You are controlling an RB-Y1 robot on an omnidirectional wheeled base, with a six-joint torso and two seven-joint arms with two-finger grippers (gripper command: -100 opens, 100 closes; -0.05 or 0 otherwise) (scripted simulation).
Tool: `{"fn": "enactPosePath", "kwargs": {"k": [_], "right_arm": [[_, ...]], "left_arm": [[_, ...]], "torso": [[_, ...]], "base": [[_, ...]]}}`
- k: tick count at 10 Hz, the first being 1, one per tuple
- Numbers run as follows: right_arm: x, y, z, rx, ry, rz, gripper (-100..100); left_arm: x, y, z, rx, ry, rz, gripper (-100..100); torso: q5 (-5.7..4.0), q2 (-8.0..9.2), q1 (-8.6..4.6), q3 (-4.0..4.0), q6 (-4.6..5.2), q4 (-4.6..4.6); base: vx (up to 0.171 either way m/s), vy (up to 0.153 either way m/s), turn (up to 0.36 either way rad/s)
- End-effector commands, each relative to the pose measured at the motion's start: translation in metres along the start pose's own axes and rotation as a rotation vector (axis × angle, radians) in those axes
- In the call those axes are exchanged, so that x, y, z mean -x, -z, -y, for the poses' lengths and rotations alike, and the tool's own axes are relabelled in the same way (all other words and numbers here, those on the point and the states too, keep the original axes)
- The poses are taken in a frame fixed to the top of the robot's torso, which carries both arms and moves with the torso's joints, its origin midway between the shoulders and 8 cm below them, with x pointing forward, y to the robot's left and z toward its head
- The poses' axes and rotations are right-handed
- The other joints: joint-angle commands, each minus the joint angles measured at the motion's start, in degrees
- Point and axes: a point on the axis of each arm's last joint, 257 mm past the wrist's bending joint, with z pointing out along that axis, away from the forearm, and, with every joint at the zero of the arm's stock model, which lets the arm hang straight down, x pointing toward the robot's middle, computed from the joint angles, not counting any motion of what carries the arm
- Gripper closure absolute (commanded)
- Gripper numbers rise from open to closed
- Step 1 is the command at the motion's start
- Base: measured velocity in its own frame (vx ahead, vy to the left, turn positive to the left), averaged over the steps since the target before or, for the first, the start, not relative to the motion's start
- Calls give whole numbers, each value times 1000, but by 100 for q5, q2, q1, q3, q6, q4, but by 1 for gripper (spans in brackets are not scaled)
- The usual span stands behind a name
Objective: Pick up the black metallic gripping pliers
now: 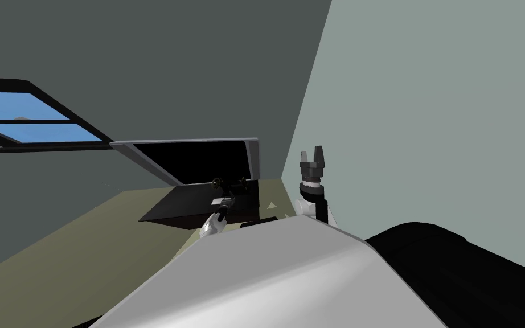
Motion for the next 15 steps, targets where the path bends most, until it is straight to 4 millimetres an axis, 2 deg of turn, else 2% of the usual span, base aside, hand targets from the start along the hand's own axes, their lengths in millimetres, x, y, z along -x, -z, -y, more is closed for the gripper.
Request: {"fn": "enactPosePath", "kwargs": {"k": [1, 3, 4, 5, 6, 9, 15], "right_arm": [[0, 0, 0, 0, 0, 0, 0], [0, 0, 0, 0, 0, 0, 0], [0, 0, 0, 0, 0, 0, 0], [0, 0, 0, 0, 0, 0, 0], [0, 0, 0, 0, 0, 0, 0], [0, 0, 0, 0, 0, 0, 0], [0, 0, 0, 0, 0, 0, 0]], "left_arm": [[10, -4, 5, 1, 14, 7, -100], [13, -6, 7, -1, 17, 10, -100], [13, -6, 8, -1, 19, 9, 0], [4, 3, 1, -1, 9, 12, -100], [4, 3, 1, -1, 9, 12, -100], [-9, 20, -8, -11, -10, 22, -100], [-13, 22, -9, -9, -9, 17, -100]], "torso": [[0, 0, 0, 0, 0, 0], [0, 0, -1, 0, 0, 0], [0, -1, -2, -1, -1, -1], [-1, -3, -4, -2, -1, -1], [-2, -25, -7, -13, -3, -5], [-2, -5, -10, -3, -2, -2], [-1, -5, -4, -3, 0, -1]], "base": [[-13, 11, -18], [-9, 9, -10], [0, 0, 0], [78, -13, 63], [94, -31, 61], [-3, -20, 56], [0, -5, 14]]}}
